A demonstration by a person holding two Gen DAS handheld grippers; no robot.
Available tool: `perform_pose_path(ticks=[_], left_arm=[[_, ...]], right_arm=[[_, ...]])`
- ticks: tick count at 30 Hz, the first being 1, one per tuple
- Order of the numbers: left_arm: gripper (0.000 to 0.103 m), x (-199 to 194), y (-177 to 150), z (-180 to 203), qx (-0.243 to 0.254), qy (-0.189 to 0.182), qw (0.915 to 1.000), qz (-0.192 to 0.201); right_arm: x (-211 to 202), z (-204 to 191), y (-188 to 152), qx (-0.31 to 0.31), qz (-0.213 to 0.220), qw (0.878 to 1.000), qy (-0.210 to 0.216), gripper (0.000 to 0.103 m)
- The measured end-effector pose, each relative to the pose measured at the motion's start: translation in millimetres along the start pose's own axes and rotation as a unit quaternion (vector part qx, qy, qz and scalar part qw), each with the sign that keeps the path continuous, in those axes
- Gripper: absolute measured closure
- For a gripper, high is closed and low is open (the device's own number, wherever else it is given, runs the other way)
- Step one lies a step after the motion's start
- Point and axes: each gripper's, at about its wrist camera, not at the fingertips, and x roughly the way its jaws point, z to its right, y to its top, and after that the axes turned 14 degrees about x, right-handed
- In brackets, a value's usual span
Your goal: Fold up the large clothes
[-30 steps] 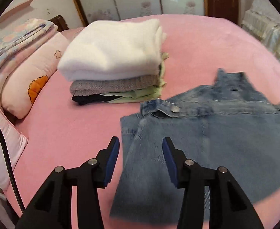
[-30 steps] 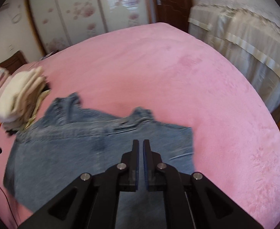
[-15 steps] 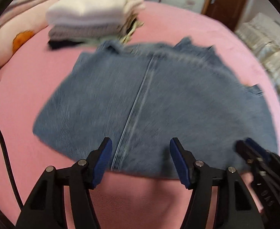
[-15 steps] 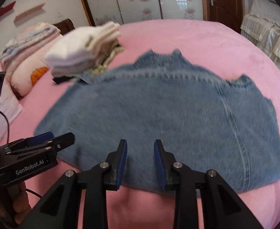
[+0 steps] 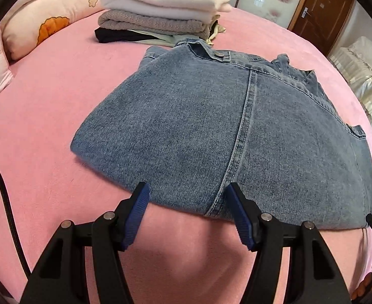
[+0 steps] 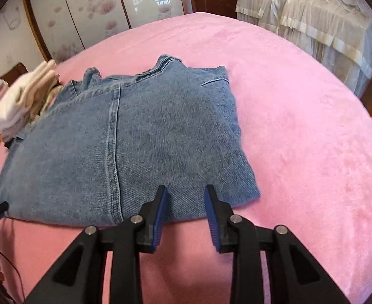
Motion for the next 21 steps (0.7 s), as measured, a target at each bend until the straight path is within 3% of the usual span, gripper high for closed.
perform_pose_path(ticks=[3,7,12,21], left_arm=[[0.04,-3,0,-2,-0.017,-0.006,0.9997,-0.014],[0.04,-17,-4,-3,-0.021,-0.015,0.9993,-0.028],[0.04,-57,-10,-5,-0.016,-0.026,0.9994,-0.016],[0.04,-123,-32,-8,0.0,-0.037,0.9993,-0.006]], right_arm=[[3,-11,-3,-0.004,0.004,1.0,-0.023,0.07],[-5,-18,-4,0.014,-0.007,1.0,-0.014,0.07],[-30,-25,-18,0.04,-0.027,0.998,0.029,0.07],[-95,-69,-49,-0.004,-0.013,0.996,0.085,0.07]])
